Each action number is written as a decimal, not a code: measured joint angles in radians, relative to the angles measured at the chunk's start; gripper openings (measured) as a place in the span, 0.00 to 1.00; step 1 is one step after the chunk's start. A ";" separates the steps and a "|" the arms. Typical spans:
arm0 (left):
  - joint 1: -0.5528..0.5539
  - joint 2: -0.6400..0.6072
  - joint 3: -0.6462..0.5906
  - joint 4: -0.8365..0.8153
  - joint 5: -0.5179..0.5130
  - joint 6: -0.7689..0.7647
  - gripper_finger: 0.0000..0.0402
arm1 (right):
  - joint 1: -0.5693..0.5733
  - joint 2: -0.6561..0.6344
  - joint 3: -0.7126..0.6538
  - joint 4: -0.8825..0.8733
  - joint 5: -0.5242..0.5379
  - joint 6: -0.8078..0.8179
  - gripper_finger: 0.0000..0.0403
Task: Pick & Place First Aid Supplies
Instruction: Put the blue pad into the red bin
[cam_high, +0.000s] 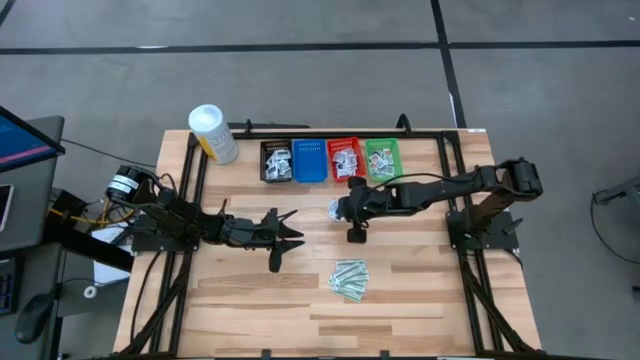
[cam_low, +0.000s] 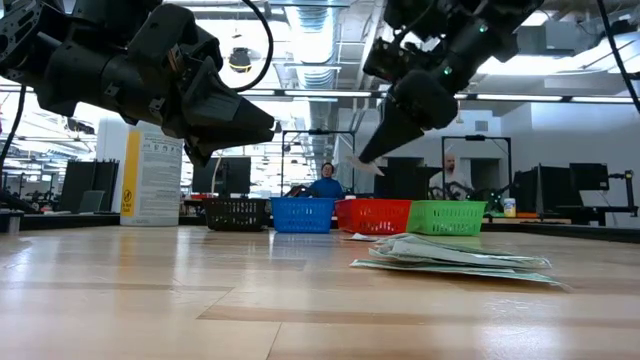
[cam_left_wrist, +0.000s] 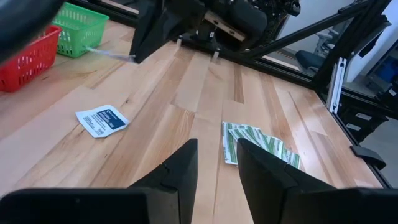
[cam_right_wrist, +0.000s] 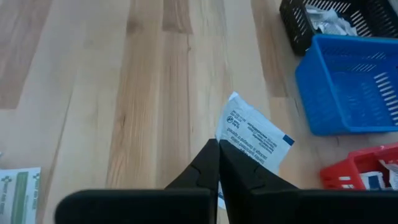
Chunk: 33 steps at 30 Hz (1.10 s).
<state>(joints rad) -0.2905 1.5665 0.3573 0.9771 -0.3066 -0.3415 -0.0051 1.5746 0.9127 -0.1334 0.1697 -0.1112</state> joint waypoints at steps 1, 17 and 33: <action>0.000 0.000 0.000 0.000 0.000 0.000 0.28 | 0.001 -0.004 0.000 0.000 0.001 0.000 0.00; 0.000 0.000 0.000 0.000 0.000 0.000 0.28 | -0.141 -0.009 0.001 0.013 0.229 -0.030 0.00; 0.000 0.000 0.000 0.002 0.000 0.000 0.28 | -0.402 0.001 0.003 0.166 0.225 0.161 0.02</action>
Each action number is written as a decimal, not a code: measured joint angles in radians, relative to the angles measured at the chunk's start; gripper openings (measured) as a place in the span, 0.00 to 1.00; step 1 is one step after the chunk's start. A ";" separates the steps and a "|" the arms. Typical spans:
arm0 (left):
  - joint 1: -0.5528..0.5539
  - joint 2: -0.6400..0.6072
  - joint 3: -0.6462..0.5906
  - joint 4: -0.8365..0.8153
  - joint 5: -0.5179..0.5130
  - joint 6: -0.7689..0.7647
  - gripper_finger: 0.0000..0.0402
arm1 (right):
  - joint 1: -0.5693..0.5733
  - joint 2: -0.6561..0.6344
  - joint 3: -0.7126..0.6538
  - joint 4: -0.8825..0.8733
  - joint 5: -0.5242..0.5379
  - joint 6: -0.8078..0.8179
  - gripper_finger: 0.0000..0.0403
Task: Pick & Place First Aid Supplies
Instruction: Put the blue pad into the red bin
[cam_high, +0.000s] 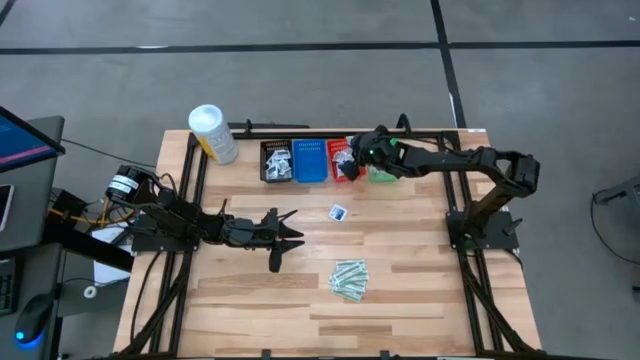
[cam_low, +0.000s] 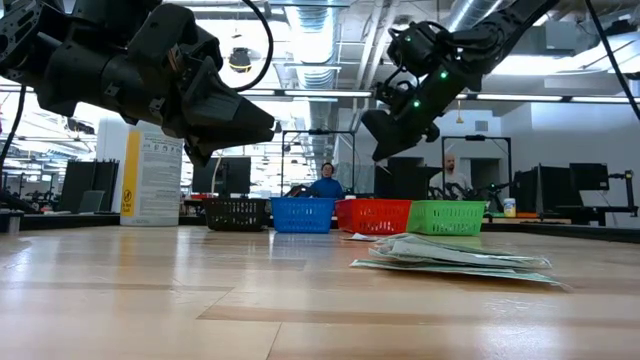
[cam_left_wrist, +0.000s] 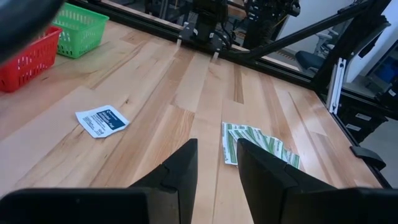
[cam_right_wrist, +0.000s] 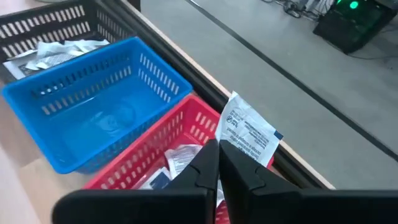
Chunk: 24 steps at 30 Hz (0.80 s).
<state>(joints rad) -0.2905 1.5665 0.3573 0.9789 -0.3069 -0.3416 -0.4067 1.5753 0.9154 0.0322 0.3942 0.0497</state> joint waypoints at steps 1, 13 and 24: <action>0.000 0.000 0.000 0.000 0.000 0.000 0.28 | -0.003 0.000 0.000 0.000 0.000 -0.001 0.02; 0.000 0.000 0.000 0.002 0.000 0.000 0.28 | 0.013 0.000 -0.003 0.002 -0.030 -0.033 0.02; 0.000 0.000 0.000 0.002 0.000 0.000 0.28 | 0.014 0.000 -0.004 0.001 -0.030 -0.051 0.02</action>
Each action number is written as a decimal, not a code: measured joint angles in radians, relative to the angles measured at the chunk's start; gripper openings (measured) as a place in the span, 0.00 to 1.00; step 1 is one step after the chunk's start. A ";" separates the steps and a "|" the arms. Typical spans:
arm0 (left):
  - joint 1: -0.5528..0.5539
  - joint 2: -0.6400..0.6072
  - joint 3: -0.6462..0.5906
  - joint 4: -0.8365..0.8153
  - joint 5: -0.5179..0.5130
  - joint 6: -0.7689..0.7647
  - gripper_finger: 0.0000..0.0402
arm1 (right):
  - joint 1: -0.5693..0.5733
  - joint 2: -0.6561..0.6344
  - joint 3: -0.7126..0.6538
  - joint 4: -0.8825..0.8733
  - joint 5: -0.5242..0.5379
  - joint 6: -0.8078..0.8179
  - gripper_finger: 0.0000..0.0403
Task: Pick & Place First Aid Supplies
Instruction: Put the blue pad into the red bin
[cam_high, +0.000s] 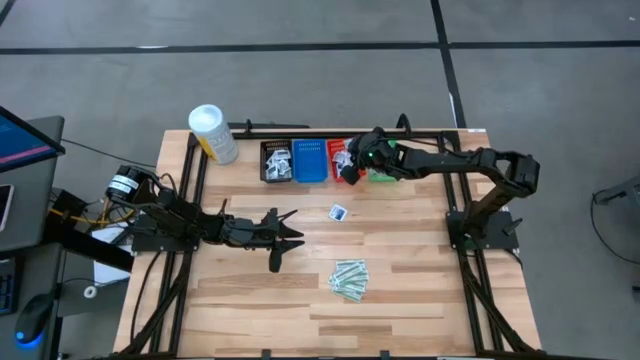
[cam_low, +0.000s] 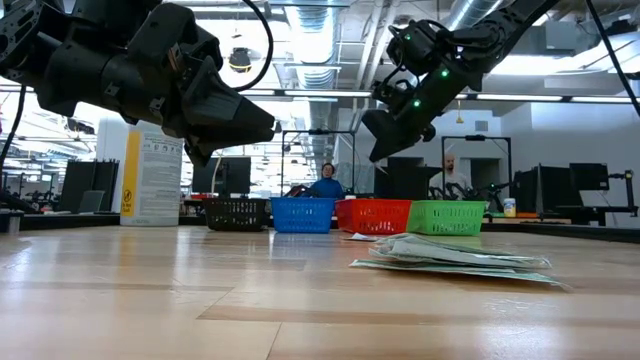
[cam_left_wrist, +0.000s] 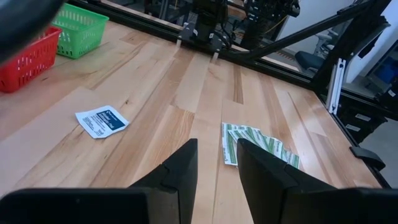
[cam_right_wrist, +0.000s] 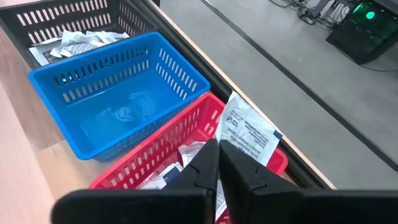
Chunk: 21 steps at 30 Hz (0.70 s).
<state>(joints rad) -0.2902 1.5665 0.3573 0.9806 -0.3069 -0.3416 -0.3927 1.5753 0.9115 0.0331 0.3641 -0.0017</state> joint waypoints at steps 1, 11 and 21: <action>0.000 0.000 0.000 0.000 0.000 0.000 0.28 | 0.000 0.000 0.000 -0.002 -0.001 0.000 0.02; 0.000 0.000 0.000 0.000 0.000 0.000 0.28 | 0.006 0.000 0.000 -0.003 -0.027 0.003 0.25; 0.000 0.000 0.000 0.000 0.000 0.000 0.28 | 0.041 0.000 0.000 -0.014 -0.176 -0.014 0.40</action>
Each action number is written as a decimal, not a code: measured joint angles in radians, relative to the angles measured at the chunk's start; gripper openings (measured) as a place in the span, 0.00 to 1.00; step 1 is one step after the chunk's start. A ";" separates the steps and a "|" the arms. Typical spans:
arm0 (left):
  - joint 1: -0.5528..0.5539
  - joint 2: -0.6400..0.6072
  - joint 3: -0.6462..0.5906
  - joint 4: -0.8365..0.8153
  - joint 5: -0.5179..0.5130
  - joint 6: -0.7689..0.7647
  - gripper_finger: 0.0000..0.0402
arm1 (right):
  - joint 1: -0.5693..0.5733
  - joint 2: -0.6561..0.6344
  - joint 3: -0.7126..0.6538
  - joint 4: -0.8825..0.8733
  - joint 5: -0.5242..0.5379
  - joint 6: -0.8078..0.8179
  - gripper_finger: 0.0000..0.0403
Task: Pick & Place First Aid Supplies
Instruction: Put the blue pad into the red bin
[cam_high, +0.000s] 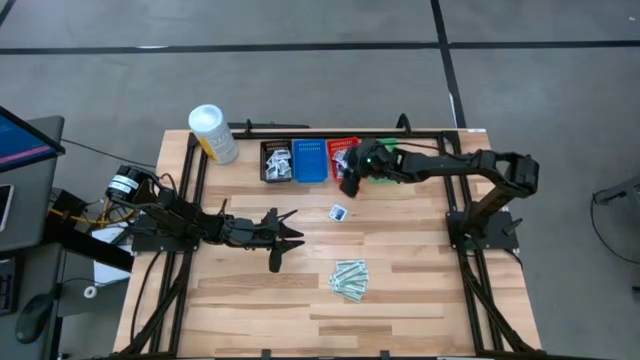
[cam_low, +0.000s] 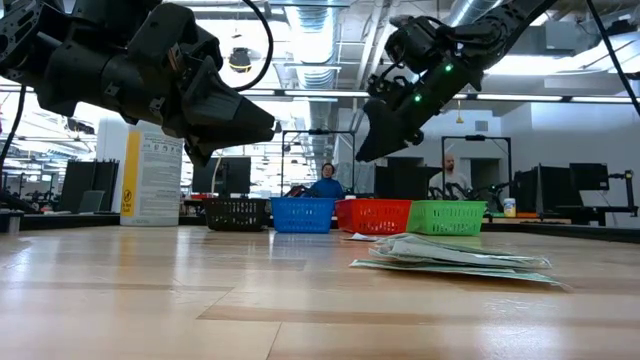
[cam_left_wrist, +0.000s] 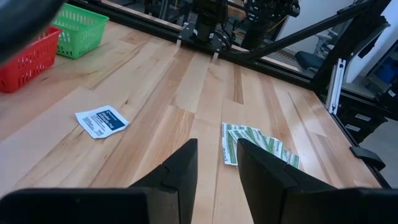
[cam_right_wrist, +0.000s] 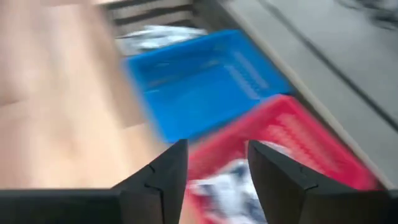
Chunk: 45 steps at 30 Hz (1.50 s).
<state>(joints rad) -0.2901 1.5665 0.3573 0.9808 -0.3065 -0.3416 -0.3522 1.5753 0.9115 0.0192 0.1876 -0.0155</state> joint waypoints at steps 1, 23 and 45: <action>0.000 0.000 0.000 0.000 0.000 0.000 0.28 | 0.012 0.000 0.000 -0.002 -0.035 -0.012 0.40; 0.000 0.000 0.000 0.000 0.000 -0.003 0.28 | 0.241 0.326 0.004 0.005 -0.169 -0.202 0.39; 0.000 0.000 0.000 0.000 -0.008 -0.003 0.28 | 0.220 0.382 0.003 0.034 -0.216 -0.196 0.07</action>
<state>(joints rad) -0.2901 1.5665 0.3573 0.9806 -0.3141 -0.3450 -0.1318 1.9577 0.9142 0.0529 -0.0288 -0.2119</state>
